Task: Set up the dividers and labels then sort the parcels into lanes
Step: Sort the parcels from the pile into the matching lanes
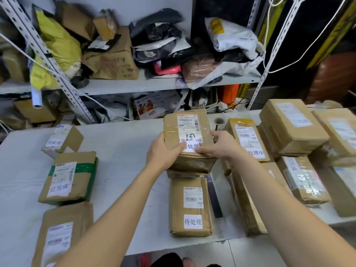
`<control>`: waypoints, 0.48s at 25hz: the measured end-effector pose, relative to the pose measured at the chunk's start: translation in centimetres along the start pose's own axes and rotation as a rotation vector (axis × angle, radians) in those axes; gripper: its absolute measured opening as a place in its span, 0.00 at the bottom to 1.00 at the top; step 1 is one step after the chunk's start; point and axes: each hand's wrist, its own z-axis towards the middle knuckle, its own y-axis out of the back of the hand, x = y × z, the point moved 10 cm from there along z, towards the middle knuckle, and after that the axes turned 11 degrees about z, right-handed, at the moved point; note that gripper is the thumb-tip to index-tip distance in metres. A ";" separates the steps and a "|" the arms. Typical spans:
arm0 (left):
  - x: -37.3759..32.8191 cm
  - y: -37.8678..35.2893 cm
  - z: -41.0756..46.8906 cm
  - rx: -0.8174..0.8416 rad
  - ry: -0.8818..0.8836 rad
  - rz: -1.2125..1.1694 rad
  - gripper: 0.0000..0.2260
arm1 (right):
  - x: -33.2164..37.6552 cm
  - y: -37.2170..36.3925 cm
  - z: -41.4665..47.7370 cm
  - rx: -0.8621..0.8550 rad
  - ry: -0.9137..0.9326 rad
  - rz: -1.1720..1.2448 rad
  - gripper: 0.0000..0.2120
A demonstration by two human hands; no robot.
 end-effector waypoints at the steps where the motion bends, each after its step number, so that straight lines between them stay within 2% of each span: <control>1: 0.2 -0.6 -0.1 0.010 0.011 -0.014 0.33 | -0.7 -0.1 0.1 -0.005 -0.010 -0.007 0.29; 5: 1.5 -2.2 0.0 0.031 0.024 -0.042 0.33 | -2.8 -1.1 0.8 -0.001 -0.046 -0.005 0.33; 8: 2.5 -2.8 0.3 0.018 0.016 -0.042 0.34 | -2.8 -1.6 0.2 -0.025 0.021 -0.048 0.36; 12: 2.8 -2.6 0.6 0.014 0.017 0.005 0.37 | -2.1 -2.0 -0.5 -0.014 0.044 -0.092 0.35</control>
